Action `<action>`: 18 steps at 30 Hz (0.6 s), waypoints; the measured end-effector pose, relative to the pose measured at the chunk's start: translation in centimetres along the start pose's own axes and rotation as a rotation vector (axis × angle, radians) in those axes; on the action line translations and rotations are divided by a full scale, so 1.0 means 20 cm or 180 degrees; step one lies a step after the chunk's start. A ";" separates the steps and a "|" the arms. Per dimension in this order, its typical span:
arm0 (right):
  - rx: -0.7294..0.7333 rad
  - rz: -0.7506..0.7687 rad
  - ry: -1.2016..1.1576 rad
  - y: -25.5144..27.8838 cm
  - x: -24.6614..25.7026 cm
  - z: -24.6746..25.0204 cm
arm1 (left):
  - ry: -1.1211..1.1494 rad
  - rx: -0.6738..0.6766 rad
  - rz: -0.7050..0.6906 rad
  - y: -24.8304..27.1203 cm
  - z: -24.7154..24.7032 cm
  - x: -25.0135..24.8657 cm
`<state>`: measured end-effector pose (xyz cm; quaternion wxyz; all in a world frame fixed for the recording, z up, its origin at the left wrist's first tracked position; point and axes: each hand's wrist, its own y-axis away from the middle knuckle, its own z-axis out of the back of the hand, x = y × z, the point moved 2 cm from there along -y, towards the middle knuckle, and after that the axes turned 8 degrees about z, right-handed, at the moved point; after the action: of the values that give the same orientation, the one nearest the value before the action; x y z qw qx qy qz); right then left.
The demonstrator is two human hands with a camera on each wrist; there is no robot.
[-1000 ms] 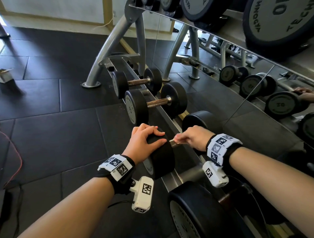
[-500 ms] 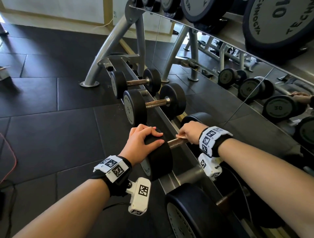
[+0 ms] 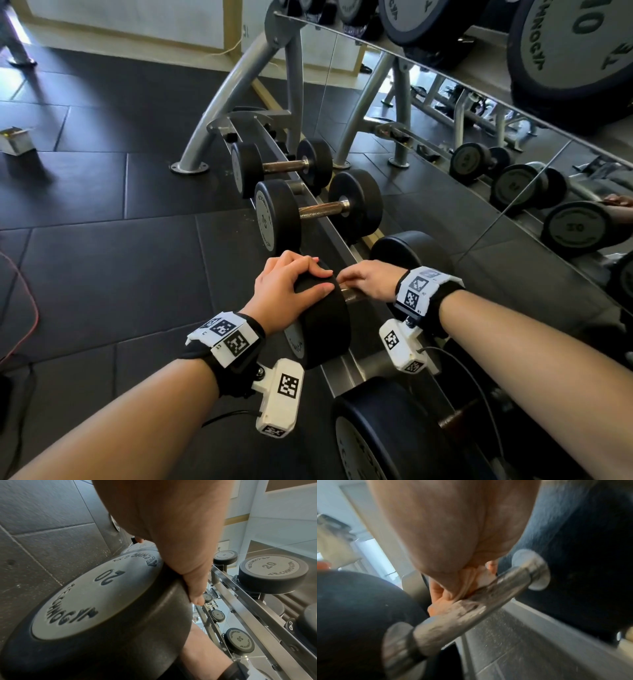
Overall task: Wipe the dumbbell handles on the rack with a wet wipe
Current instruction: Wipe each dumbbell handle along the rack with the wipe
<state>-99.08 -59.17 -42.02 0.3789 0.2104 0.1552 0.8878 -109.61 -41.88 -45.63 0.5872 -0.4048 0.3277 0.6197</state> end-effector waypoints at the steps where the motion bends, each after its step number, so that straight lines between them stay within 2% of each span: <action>1: -0.0041 -0.0036 0.0143 0.01 -0.01 0.01 | -0.0007 0.0013 0.0019 0.00 0.00 0.00; 5: 0.0005 -0.0281 0.0884 0.05 -0.06 0.06 | 0.0019 0.0013 0.0063 0.00 0.00 -0.01; 7: -0.0121 -0.0251 0.0791 0.03 -0.03 0.05 | 0.0005 -0.0010 0.0082 0.00 0.00 -0.02; 11: -0.0221 0.0078 0.0124 -0.01 0.04 -0.01 | -0.0021 0.0017 0.0094 0.01 0.01 -0.03; 13: -0.0234 0.0133 0.0117 0.01 0.03 0.00 | -0.0030 0.0048 0.0109 0.01 0.01 -0.02; 18: -0.0143 -0.0395 0.1082 0.05 -0.06 0.06 | 0.0010 0.0073 0.0119 0.00 0.00 -0.01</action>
<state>-98.44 -60.59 -40.79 0.4058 0.0388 0.2099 0.8887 -109.58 -41.93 -45.51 0.5796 -0.3928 0.3431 0.6261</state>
